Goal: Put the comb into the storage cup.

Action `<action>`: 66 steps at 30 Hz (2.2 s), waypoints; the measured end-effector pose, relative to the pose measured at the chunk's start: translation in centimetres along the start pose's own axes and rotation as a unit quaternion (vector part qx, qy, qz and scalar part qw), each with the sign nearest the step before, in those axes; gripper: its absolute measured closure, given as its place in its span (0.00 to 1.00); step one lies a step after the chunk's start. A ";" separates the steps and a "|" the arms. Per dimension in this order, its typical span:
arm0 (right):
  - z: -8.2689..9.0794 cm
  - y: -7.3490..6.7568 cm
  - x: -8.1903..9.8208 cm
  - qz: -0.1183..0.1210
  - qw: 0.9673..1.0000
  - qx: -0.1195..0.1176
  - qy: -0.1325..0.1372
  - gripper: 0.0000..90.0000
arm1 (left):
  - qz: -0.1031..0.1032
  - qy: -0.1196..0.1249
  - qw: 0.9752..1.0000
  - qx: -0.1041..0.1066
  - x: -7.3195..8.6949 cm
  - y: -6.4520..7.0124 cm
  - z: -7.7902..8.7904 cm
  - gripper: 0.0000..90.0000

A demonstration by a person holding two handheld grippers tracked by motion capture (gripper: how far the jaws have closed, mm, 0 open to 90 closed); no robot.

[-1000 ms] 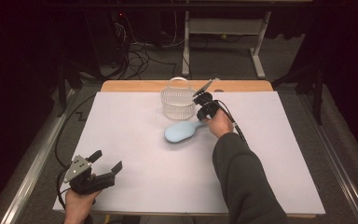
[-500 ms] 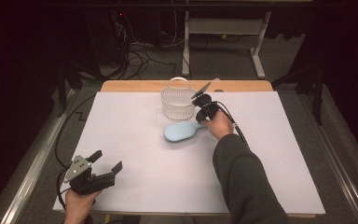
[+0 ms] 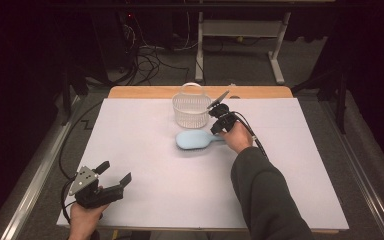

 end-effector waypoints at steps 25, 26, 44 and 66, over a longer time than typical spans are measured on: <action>0.2 -0.7 1.5 0.012 1.000 -0.021 -0.010 1.00 | 0.000 -0.004 1.000 -0.002 0.1 -0.1 -0.1 0.11; 0.1 -0.7 1.5 0.018 1.000 -0.021 -0.010 1.00 | 0.001 -0.004 1.000 -0.003 0.1 -0.1 -0.1 0.11; 0.2 -1.0 2.4 0.028 0.999 -0.032 -0.014 1.00 | 0.001 -0.004 1.000 -0.001 0.0 0.0 -0.2 0.11; 0.4 -1.5 3.3 0.038 0.999 -0.036 -0.013 1.00 | -0.002 -0.004 1.000 -0.002 0.0 0.0 -0.2 0.11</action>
Point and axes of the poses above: each handheld gripper's, and its own axes: z roughly backward along the jaws, x roughly out of its underside, y roughly to its right, the point moved 5 cm from there along -z, roughly forward along the jaws, and after that the axes turned 12 degrees about -x, right-handed, at the moved point
